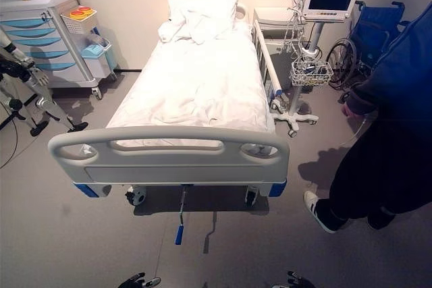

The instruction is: Raise the hospital bed

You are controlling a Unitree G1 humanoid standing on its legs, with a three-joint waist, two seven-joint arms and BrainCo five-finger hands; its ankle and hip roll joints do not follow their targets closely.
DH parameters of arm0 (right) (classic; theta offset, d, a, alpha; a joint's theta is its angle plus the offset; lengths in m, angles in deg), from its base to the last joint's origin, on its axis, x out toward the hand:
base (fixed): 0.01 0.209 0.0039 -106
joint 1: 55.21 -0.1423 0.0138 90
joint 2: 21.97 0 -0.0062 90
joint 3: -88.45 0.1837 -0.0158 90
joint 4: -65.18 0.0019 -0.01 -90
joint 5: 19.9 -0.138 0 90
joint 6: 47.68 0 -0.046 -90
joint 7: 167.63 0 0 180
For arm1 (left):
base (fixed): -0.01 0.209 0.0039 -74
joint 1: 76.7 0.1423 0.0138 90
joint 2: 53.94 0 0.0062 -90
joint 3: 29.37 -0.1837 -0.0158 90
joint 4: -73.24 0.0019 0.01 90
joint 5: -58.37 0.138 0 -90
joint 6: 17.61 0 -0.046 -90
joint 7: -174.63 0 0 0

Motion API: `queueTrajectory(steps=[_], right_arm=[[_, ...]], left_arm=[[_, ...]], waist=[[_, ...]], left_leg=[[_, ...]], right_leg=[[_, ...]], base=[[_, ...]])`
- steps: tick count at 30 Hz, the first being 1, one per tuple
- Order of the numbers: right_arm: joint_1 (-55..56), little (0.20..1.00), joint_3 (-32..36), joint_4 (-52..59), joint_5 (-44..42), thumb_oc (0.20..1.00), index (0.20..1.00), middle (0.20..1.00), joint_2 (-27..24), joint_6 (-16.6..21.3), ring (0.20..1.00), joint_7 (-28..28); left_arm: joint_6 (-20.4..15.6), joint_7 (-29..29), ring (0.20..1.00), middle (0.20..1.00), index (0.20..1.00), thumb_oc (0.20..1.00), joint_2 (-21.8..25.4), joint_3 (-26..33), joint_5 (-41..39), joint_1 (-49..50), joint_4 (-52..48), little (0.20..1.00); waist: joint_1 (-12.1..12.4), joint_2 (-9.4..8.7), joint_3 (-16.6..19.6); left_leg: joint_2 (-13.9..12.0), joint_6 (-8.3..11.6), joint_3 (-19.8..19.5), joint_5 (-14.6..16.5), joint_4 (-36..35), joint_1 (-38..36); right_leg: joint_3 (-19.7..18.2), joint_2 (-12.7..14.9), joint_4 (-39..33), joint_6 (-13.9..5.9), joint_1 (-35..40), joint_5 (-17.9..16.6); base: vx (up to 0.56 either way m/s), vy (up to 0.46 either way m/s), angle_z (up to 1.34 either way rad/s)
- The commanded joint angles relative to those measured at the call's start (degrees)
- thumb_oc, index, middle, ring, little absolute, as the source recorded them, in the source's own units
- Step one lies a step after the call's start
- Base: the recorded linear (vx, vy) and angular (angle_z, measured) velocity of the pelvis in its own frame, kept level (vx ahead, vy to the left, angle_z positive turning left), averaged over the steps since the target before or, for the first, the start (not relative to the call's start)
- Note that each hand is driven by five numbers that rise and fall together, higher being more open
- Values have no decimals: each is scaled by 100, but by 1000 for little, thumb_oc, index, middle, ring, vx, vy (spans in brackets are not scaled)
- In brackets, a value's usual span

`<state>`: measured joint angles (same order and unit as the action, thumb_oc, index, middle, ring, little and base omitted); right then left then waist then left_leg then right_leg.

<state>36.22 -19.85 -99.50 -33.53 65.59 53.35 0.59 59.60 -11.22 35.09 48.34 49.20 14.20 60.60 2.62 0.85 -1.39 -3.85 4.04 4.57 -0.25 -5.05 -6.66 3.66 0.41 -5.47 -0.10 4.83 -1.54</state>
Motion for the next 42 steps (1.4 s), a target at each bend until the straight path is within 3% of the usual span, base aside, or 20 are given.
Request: queueTrajectory(steps=[1,25,32,42], right_arm=[[-275,1000,-124,-193,16,1000,1000,1000,21,112,1000,-3],[-286,1000,-119,-180,31,1000,1000,1000,20,94,1000,-3],[-394,1000,-134,-110,1,1000,1000,1000,-55,81,1000,13],[-834,1000,-232,136,-168,1000,1000,1000,-217,189,1000,217]], left_arm=[[-67,-51,1000,1000,1000,1000,-10,-94,-4,-453,291,1000],[-56,-30,1000,1000,1000,1000,22,-96,68,-486,289,1000],[-86,41,1000,1000,1000,1000,64,-181,68,-623,179,1000],[-198,379,1000,1000,1000,1000,147,-396,-252,-1212,-60,1000]], waist=[[125,-224,-117],[133,-243,-136],[122,-245,-319],[105,-255,-798]], left_leg=[[397,-206,-125,340,5,-224],[399,-210,-120,327,5,-192],[398,-222,-118,253,5,47],[357,-243,-183,-44,5,903]], right_leg=[[33,264,167,-471,315,194],[52,259,175,-471,288,185],[28,252,281,-467,2,167],[51,220,608,-432,-976,91]], base=[[0,0,0],[0,0,0],[-40,1,-1],[-87,-8,-1]])
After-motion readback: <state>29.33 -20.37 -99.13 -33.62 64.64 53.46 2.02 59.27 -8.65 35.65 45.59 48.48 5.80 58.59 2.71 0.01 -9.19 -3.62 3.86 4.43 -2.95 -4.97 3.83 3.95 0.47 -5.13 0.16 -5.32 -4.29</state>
